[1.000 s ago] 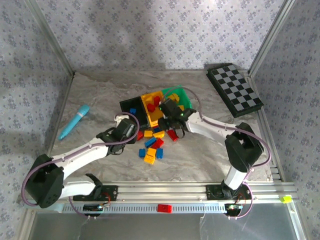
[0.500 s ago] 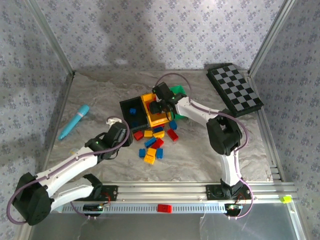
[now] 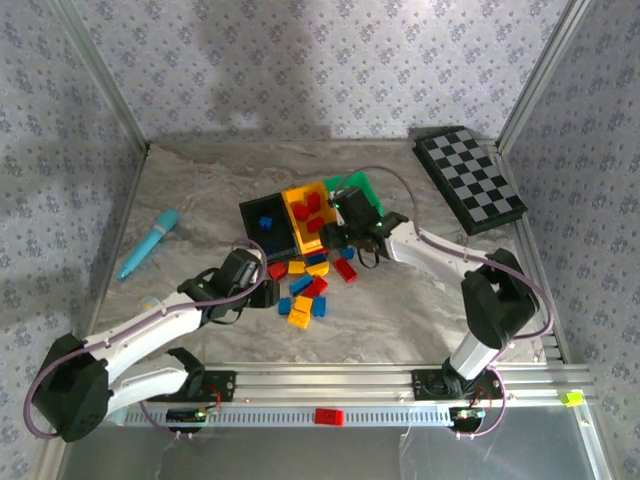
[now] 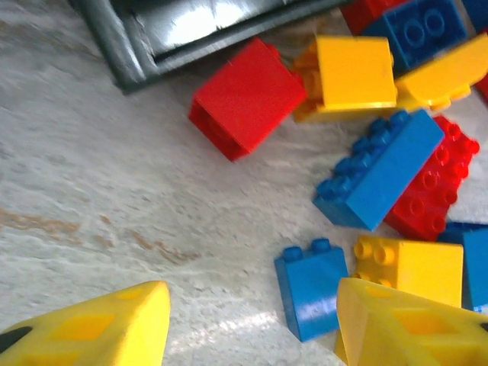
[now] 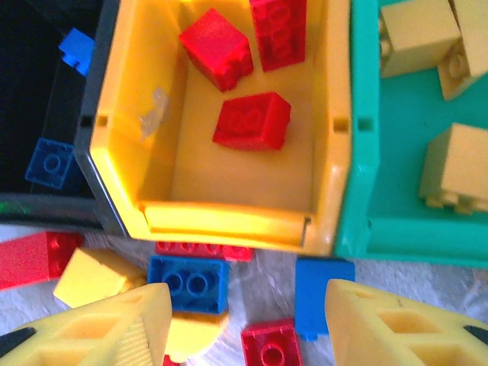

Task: Sort the legos into containers by color
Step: Move the lego to the bottom-center of the table.

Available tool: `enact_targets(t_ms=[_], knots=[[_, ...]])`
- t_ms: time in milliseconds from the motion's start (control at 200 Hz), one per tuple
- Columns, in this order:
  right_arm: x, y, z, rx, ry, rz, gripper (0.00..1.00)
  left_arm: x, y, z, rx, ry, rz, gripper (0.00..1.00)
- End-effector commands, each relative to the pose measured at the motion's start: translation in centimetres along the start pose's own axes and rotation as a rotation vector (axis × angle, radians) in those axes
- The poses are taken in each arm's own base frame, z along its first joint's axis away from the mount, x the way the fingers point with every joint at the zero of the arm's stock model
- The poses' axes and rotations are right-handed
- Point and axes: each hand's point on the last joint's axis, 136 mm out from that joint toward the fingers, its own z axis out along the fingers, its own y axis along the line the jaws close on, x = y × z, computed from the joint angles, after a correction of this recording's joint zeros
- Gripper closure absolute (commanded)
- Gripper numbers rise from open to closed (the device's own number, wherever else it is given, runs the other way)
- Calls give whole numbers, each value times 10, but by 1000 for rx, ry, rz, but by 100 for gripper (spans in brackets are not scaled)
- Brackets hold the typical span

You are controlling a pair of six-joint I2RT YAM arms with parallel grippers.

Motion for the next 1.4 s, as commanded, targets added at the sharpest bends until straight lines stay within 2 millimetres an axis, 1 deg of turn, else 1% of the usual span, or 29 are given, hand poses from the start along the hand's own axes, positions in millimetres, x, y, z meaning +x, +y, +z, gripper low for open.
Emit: enact_targets(t_ms=[0, 105, 190, 345, 440, 515, 665, 735, 820, 965, 1194, 1269, 1394], knots=[[9, -12, -6, 41, -16, -2, 43, 12, -16, 2, 73, 65, 41, 42], [17, -19, -7, 66, -27, 1, 42, 16, -19, 7, 68, 100, 47, 41], [20, -24, -6, 78, -23, 12, 42, 19, -23, 12, 60, 131, 47, 39], [25, -27, -4, 80, -21, 17, 42, 24, -28, 24, 28, 197, 68, 38], [26, -26, -5, 77, -21, 16, 42, 22, -31, 28, 3, 204, 81, 36], [28, -29, -5, 84, -24, 20, 42, 21, -33, 30, -2, 207, 87, 36], [31, -33, -6, 88, -25, 27, 42, 24, -25, 35, -81, 243, 94, 35], [33, -35, -6, 90, -25, 33, 42, 27, -17, 37, -139, 260, 97, 36], [35, -36, -5, 89, -17, 37, 42, 29, -14, 39, -164, 268, 95, 36], [37, -38, -5, 90, -19, 39, 42, 22, -16, 38, -161, 221, 66, 37], [39, -39, -4, 89, -20, 43, 42, 4, -18, 16, -126, 69, 47, 37], [40, -38, -1, 81, -10, 47, 42, 5, -16, 12, -128, 60, 42, 37], [41, -35, 1, 73, -13, 43, 42, 13, -18, 21, -120, 103, 38, 37]])
